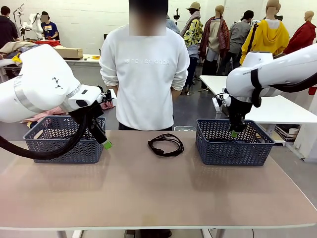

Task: Organize the cables according to human instructions.
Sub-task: Pick up a bundle of cables and place it in the basket indicated by the human.

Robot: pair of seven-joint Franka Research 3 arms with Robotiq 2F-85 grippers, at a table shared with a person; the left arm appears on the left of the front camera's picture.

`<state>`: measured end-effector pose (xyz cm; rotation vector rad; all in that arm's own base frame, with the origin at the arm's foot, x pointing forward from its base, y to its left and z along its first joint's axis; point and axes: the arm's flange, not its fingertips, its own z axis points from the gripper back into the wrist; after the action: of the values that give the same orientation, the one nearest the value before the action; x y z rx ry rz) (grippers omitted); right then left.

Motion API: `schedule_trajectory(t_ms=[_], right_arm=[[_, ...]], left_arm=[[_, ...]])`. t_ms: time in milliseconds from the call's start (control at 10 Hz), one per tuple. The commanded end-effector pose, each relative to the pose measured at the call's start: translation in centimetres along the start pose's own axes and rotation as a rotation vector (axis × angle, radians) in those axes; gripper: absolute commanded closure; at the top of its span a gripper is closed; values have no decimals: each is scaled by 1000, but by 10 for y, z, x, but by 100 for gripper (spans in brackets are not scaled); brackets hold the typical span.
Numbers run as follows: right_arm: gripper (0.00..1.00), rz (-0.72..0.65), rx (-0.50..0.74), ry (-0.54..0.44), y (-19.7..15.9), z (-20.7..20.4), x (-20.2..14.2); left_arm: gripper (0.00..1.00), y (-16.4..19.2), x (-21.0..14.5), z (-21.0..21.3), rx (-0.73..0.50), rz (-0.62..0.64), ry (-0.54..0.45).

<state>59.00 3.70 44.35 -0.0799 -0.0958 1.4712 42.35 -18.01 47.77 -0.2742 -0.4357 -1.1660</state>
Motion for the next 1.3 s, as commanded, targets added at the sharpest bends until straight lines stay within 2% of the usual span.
schedule_trajectory(t_ms=[0,100,200,300,400,500,600,800,1200], right_arm=[[28,23,2,5,9,9,-4],[43,20,0,0,9,12,-4],[8,20,1,3,9,13,-3],[23,22,5,1,9,13,-1],[0,27,8,2,9,13,2],[3,30,8,3,8,15,3],[0,31,14,13,7,15,3],[0,24,-16,12,7,16,7],[0,10,8,4,6,12,4]], left_arm=[[0,2,-1,3,4,4,-3],[0,2,-1,3,4,4,-3],[0,2,-1,3,4,4,-3],[0,2,-1,3,4,4,-3],[0,2,-1,3,4,4,-3],[0,2,-1,3,4,4,-3],[0,2,-1,3,4,4,-3],[0,2,-1,3,4,4,-3],[0,2,-1,3,4,4,-3]])
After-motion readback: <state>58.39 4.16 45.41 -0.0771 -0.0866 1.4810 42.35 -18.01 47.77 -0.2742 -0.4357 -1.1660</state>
